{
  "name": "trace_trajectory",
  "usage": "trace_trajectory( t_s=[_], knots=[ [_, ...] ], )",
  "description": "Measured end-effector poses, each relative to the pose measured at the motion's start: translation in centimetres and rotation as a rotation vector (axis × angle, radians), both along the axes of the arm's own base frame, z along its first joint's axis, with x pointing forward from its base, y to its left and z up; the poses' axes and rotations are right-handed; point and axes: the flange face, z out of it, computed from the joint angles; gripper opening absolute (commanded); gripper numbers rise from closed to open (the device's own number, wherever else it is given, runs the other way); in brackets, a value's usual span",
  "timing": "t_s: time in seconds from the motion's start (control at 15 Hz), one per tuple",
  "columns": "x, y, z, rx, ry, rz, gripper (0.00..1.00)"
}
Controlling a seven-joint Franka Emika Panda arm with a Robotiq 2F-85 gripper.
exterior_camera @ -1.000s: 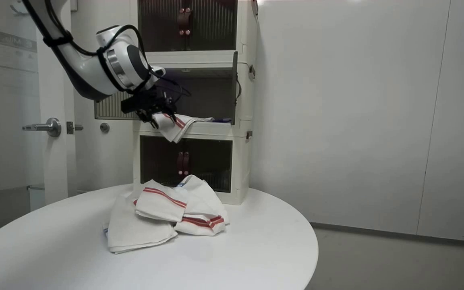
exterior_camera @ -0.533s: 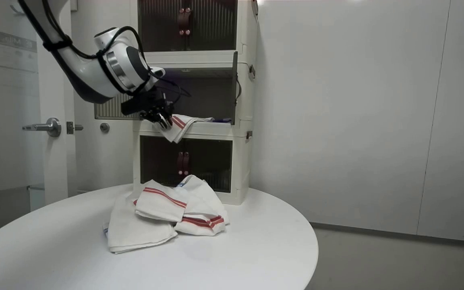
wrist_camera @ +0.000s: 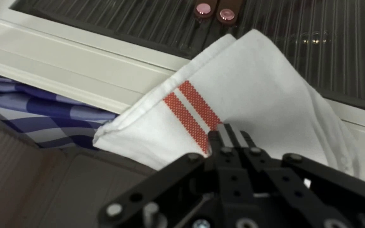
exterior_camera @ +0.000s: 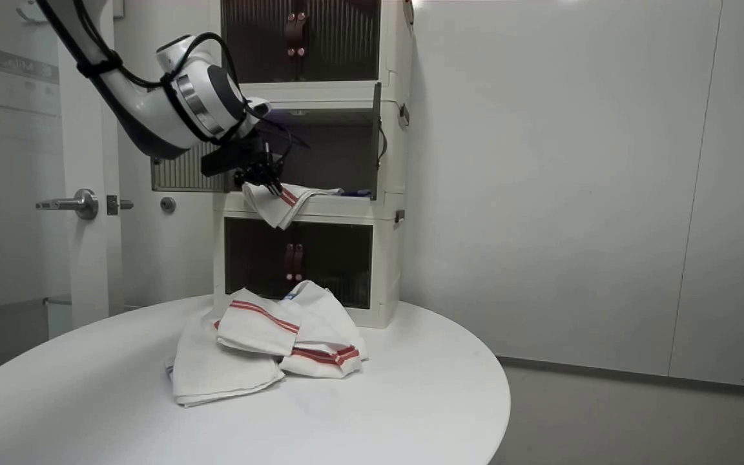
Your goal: Put the towel in the middle drawer
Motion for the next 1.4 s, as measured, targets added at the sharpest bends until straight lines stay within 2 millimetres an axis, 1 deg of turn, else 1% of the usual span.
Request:
trace_trajectory(
  t_s=[0.07, 0.27, 0.33, 0.6, 0.67, 0.73, 0.8, 1.07, 1.4],
  knots=[
    [0.1, -0.1, 0.3, 0.008, -0.006, -0.007, 0.25],
    [0.1, 0.3, 0.5, 0.033, -0.006, -0.002, 0.46],
    [0.0, 0.7, 0.5, 0.047, 0.001, 0.011, 0.55],
    [-0.6, 2.7, -0.1, 0.073, 0.073, 0.098, 0.82],
    [-0.7, 3.1, -0.3, 0.068, 0.094, 0.12, 0.91],
    [-0.7, 3.3, -0.5, 0.059, 0.113, 0.138, 0.97],
    [-0.8, 3.4, -0.8, 0.048, 0.131, 0.155, 1.0],
    [-0.8, 3.0, -1.2, 0.002, 0.165, 0.192, 1.0],
    [-0.2, 1.7, -0.3, -0.089, 0.119, 0.205, 1.0]
  ],
)
